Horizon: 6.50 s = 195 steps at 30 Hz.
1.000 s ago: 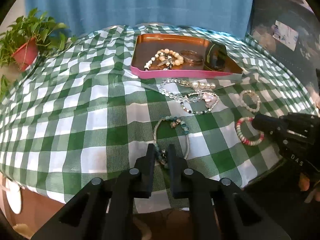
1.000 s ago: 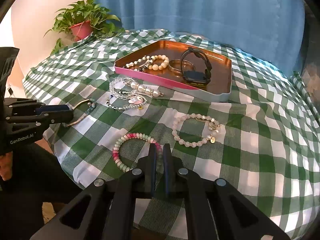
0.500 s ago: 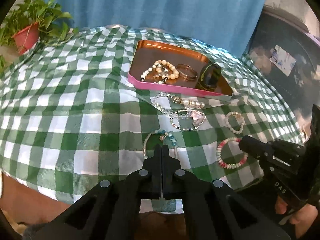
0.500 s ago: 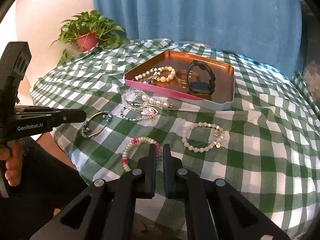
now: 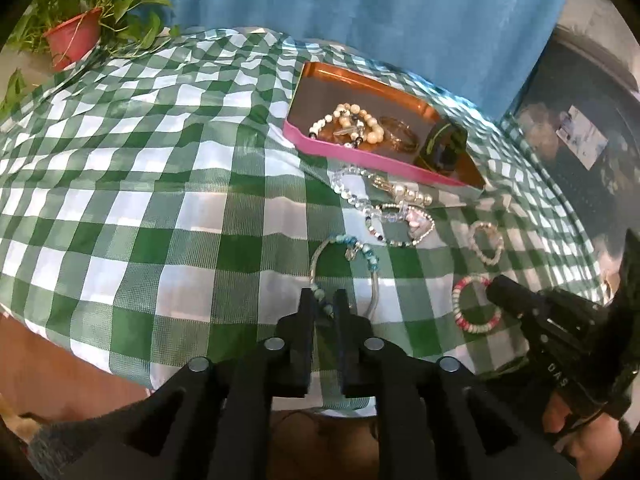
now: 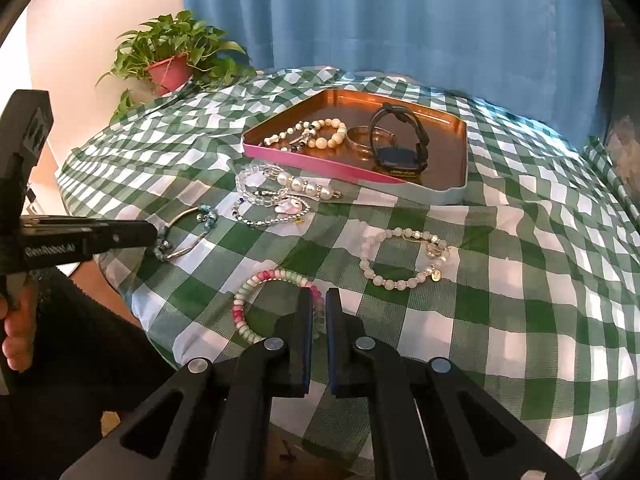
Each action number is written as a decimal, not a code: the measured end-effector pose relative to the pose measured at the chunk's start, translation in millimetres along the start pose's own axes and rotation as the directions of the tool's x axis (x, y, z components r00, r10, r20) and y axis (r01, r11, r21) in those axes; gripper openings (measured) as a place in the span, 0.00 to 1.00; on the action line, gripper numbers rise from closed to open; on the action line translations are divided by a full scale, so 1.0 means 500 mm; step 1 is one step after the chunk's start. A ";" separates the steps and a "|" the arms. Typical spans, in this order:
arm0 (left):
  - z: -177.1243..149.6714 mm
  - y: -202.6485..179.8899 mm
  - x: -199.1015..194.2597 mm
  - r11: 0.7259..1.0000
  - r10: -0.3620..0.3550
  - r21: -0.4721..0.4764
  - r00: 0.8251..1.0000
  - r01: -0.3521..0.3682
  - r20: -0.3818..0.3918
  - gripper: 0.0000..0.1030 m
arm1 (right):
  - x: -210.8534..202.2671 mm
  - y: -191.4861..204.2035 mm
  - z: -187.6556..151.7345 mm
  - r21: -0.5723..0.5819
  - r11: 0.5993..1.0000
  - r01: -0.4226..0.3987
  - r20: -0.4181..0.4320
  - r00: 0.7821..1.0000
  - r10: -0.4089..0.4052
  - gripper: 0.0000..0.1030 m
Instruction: Organize jewelry
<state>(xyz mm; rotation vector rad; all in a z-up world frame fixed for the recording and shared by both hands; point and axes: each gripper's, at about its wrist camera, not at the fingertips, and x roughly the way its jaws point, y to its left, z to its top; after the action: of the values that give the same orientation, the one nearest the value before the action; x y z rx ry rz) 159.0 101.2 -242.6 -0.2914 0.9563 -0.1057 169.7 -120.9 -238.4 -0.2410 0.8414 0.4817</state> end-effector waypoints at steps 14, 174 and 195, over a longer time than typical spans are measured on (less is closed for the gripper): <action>-0.008 -0.088 0.035 0.948 0.154 0.276 0.988 -0.157 0.033 0.12 | 0.017 0.004 0.000 -0.008 1.000 -0.005 -0.025 1.000 0.005 0.06; 0.146 -0.053 0.141 0.964 -0.016 0.265 0.999 0.003 0.046 0.32 | 0.182 0.006 0.175 -0.310 0.941 -0.136 -0.114 0.988 0.105 0.30; 0.092 0.080 0.053 0.999 0.003 0.052 1.000 -0.004 0.015 0.10 | 0.051 -0.011 0.076 -0.040 0.994 -0.103 -0.062 0.993 0.101 0.09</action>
<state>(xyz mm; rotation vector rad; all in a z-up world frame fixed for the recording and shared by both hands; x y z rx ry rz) 210.3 142.8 -250.1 -0.2423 0.9383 -0.1249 211.7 -103.0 -233.1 -0.2542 0.9054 0.5914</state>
